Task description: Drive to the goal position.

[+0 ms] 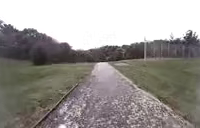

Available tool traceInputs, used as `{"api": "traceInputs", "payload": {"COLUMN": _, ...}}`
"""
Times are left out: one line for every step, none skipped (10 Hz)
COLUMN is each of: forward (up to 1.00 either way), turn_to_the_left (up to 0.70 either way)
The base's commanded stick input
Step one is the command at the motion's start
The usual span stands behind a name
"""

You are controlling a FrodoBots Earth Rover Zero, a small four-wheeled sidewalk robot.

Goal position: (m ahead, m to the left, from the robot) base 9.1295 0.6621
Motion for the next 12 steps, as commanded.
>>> {"api": "traceInputs", "payload": {"forward": 1.00, "turn_to_the_left": 0.00}}
{"api": "traceInputs", "payload": {"forward": 1.00, "turn_to_the_left": -0.04}}
{"api": "traceInputs", "payload": {"forward": 1.00, "turn_to_the_left": -0.13}}
{"api": "traceInputs", "payload": {"forward": 1.00, "turn_to_the_left": -0.21}}
{"api": "traceInputs", "payload": {"forward": 1.00, "turn_to_the_left": -0.25}}
{"api": "traceInputs", "payload": {"forward": 1.00, "turn_to_the_left": -0.16}}
{"api": "traceInputs", "payload": {"forward": 1.00, "turn_to_the_left": -0.07}}
{"api": "traceInputs", "payload": {"forward": 1.00, "turn_to_the_left": 0.00}}
{"api": "traceInputs", "payload": {"forward": 1.00, "turn_to_the_left": 0.00}}
{"api": "traceInputs", "payload": {"forward": 1.00, "turn_to_the_left": 0.00}}
{"api": "traceInputs", "payload": {"forward": 1.00, "turn_to_the_left": 0.00}}
{"api": "traceInputs", "payload": {"forward": 1.00, "turn_to_the_left": 0.00}}
